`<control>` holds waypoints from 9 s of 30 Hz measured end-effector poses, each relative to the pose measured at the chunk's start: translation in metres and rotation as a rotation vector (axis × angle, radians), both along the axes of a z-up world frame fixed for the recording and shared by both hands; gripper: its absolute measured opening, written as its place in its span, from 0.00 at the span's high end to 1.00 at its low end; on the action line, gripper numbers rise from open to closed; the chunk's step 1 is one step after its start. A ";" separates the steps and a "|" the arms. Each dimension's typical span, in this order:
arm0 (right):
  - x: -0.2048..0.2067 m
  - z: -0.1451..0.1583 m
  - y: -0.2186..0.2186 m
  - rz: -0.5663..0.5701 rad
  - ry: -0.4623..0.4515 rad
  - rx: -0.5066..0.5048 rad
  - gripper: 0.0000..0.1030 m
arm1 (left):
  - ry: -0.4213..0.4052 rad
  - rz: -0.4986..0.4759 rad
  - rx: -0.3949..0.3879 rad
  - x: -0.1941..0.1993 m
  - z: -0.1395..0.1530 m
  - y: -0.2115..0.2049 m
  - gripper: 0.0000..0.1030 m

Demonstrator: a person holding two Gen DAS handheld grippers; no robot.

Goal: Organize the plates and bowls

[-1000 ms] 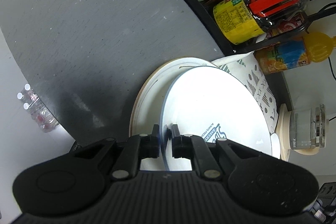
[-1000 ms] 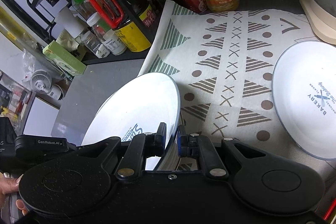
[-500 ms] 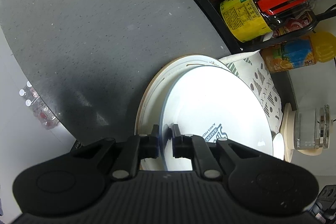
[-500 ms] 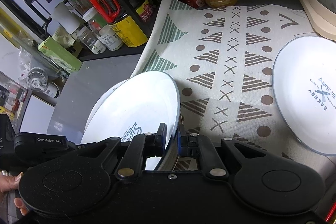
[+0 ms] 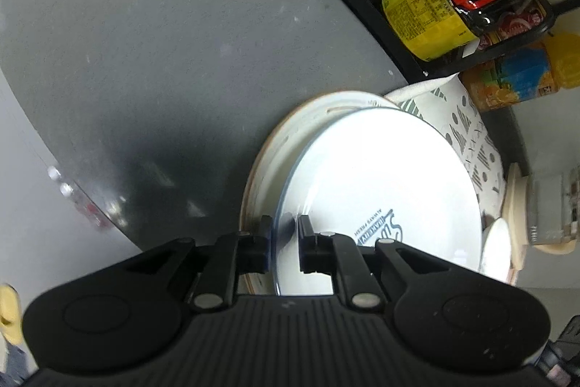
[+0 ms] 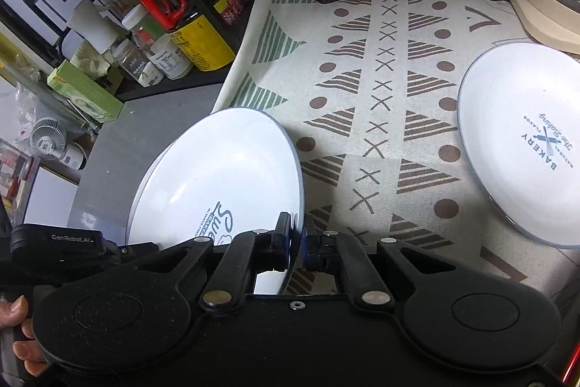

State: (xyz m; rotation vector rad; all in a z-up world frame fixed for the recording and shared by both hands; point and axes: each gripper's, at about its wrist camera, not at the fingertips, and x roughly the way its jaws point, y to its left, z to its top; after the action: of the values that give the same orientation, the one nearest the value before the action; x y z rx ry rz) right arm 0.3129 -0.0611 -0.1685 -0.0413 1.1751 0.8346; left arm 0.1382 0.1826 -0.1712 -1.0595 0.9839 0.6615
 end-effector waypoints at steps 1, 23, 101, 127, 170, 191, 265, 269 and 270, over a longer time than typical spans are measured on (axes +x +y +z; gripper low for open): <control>0.000 0.000 0.000 0.000 -0.001 0.000 0.95 | 0.006 -0.004 0.009 0.001 0.003 0.001 0.90; -0.003 0.000 0.016 0.033 -0.035 -0.083 0.90 | 0.056 -0.036 0.114 0.005 0.010 0.012 0.58; 0.042 0.076 -0.110 -0.199 -0.134 -0.004 0.05 | -0.030 -0.473 0.234 0.132 0.068 -0.129 0.02; 0.106 0.051 -0.172 -0.441 -0.045 -0.080 0.17 | -0.006 -0.698 0.219 0.229 0.042 -0.178 0.04; 0.175 -0.025 -0.162 -0.490 0.207 -0.215 0.83 | 0.005 -0.537 -0.112 0.273 -0.041 -0.152 0.91; 0.137 0.012 -0.145 -0.384 0.125 0.037 0.94 | -0.080 -0.461 -0.061 0.228 0.001 -0.107 0.91; 0.019 0.018 -0.001 0.068 0.076 0.067 0.93 | -0.008 -0.069 -0.055 0.020 -0.003 -0.016 0.86; 0.019 0.015 -0.001 0.064 0.077 0.061 0.94 | 0.005 -0.073 -0.043 0.024 -0.005 -0.015 0.85; 0.018 0.015 0.000 0.064 0.076 0.059 0.94 | 0.013 -0.079 -0.037 0.025 -0.005 -0.015 0.85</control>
State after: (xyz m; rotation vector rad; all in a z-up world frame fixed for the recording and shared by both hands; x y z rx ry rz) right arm 0.3313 -0.0615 -0.1536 0.0011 1.2247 0.9333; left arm 0.1628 0.1679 -0.1760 -1.0441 1.0476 0.5878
